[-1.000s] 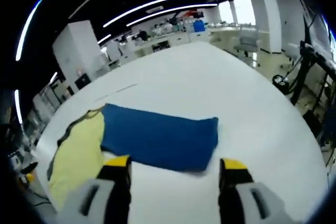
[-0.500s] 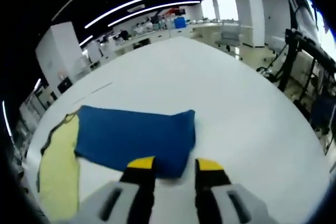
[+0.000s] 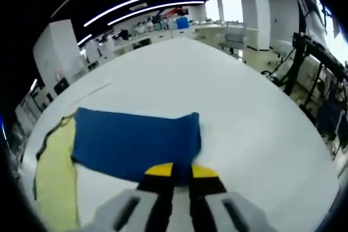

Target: Fold the garment on the visible template until the final outline fits inside the template.

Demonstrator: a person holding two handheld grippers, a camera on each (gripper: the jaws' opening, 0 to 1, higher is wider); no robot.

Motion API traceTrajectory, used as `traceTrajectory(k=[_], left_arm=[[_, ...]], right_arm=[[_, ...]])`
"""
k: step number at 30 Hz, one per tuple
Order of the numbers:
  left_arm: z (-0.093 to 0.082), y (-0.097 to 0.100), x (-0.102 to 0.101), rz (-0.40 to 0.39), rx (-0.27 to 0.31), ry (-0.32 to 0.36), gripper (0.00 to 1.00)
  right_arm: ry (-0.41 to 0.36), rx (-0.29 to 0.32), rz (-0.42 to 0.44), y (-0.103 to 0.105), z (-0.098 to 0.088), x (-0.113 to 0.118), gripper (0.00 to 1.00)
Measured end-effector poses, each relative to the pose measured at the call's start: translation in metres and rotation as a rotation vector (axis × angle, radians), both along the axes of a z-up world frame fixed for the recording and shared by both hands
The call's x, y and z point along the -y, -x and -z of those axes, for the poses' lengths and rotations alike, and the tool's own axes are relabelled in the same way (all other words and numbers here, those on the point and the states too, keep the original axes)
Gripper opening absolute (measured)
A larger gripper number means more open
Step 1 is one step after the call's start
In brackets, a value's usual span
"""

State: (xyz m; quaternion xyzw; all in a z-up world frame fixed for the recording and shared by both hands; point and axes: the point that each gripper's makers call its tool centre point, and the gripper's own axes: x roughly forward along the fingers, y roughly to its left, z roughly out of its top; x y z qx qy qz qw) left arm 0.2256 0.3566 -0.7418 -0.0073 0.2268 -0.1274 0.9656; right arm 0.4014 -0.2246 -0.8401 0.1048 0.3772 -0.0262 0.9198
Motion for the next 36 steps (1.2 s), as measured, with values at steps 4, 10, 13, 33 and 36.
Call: traceTrajectory(k=[4, 10, 13, 33, 36], left_arm=[[-0.001, -0.001, 0.0, 0.001, 0.006, 0.013, 0.89], [-0.001, -0.002, 0.0, 0.003, 0.0, 0.027, 0.88], [0.0, -0.002, 0.001, 0.008, -0.008, 0.029, 0.89], [0.002, -0.002, 0.007, 0.036, -0.028, 0.052, 0.95], [0.002, -0.002, 0.008, 0.043, -0.029, 0.051, 0.97]], right_arm=[[0.002, 0.008, -0.016, -0.008, -0.003, 0.004, 0.0], [-0.001, 0.031, -0.039, -0.014, -0.015, -0.002, 0.0], [0.005, 0.037, -0.05, -0.017, -0.023, -0.006, 0.0], [-0.024, 0.088, -0.164, -0.055, -0.053, -0.056, 0.0], [-0.025, 0.089, -0.185, -0.064, -0.055, -0.064, 0.0]])
